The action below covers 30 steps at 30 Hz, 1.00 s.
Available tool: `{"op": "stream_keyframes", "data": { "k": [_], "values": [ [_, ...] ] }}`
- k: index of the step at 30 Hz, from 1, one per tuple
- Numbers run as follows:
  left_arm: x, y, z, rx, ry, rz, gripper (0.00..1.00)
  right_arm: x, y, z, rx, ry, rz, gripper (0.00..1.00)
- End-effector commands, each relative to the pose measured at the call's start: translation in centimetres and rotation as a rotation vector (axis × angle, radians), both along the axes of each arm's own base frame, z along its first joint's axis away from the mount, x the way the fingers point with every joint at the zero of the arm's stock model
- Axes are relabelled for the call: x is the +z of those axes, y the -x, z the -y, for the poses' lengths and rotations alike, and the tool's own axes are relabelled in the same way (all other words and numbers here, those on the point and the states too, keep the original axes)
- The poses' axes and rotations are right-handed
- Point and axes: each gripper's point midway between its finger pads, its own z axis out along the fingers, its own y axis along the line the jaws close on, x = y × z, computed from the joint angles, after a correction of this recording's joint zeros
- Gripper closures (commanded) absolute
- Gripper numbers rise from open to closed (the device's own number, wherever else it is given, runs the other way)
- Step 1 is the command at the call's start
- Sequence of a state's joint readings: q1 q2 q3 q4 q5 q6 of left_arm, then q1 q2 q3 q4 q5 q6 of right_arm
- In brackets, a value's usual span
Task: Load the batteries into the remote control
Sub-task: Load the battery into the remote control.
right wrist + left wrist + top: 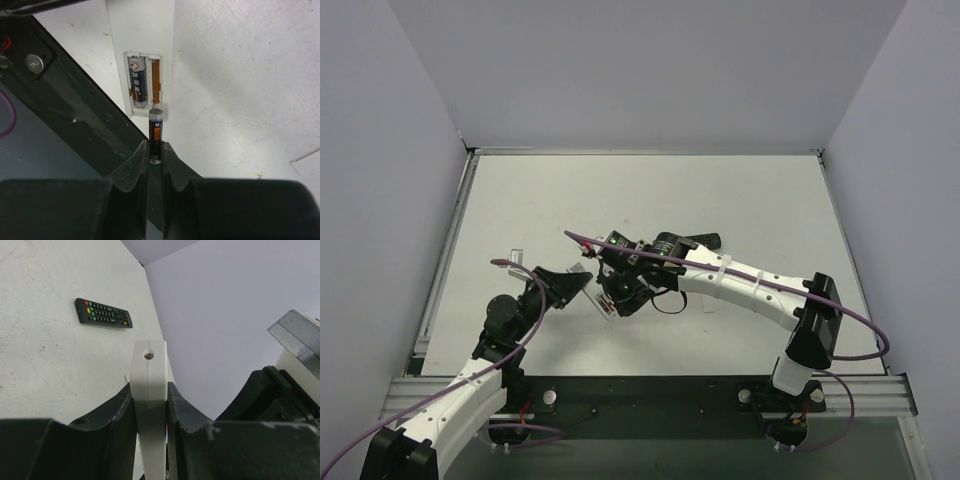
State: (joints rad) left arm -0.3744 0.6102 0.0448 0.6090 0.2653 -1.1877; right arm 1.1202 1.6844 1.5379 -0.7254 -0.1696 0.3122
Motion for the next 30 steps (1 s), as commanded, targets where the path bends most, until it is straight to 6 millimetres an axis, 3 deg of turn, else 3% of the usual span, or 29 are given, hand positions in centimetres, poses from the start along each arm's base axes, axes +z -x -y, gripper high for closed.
{"op": "stream_keyframes", "data": {
  "k": [1, 30],
  "values": [
    [2.8, 0.1, 0.1, -0.002, 0.073, 0.076, 1.00, 1.5, -0.6, 0.0, -0.042, 0.011, 0.027, 1.00],
    [3.5, -0.2, 0.1, 0.007, 0.115, 0.081, 1.00, 1.1, -1.7, -1.0, -0.054, 0.142, -0.005, 1.00]
  ]
}}
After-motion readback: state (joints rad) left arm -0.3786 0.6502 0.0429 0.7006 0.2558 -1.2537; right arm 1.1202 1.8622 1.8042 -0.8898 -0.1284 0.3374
